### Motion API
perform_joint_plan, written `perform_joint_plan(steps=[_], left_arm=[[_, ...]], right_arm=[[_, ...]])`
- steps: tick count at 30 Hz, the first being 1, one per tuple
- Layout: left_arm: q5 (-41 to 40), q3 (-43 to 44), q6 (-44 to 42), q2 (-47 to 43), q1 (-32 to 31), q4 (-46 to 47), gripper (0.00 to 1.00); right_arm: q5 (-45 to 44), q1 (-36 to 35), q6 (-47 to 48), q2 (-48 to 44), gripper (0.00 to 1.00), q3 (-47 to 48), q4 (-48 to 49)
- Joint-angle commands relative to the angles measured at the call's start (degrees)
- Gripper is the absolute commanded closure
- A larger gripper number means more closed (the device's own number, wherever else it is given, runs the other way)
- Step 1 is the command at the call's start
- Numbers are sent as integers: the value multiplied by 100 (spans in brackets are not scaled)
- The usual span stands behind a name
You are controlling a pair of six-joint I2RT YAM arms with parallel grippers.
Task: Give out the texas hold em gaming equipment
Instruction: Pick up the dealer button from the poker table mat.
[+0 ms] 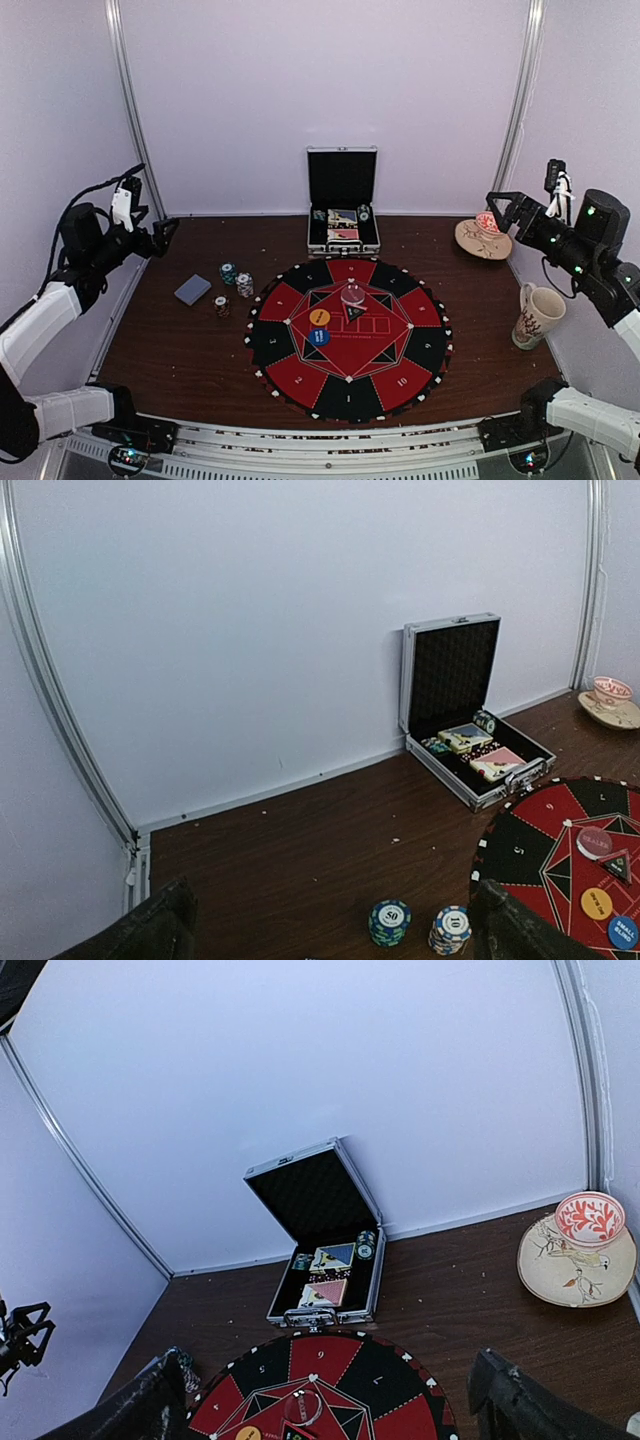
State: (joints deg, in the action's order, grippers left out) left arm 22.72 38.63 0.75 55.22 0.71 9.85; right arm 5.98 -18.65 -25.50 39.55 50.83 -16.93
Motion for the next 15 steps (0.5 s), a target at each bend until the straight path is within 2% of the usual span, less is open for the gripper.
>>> perform_joint_plan(steps=[1, 5, 8, 11, 15], left_arm=[[-91, -112, 55, -48, 33, 545, 2], [-320, -203, 43, 97, 31, 634, 2], [-404, -202, 66, 203, 26, 686, 2], [-313, -286, 92, 253, 34, 843, 2], [-286, -355, 101, 335, 26, 990, 2]], right_arm=[[-24, -33, -30, -11, 0, -74, 84], [324, -33, -204, -50, 0, -231, 392], [1045, -32, -94, -238, 0, -501, 976], [1286, -28, -37, -352, 0, -748, 1460], [1338, -29, -68, 52, 0, -583, 1273]])
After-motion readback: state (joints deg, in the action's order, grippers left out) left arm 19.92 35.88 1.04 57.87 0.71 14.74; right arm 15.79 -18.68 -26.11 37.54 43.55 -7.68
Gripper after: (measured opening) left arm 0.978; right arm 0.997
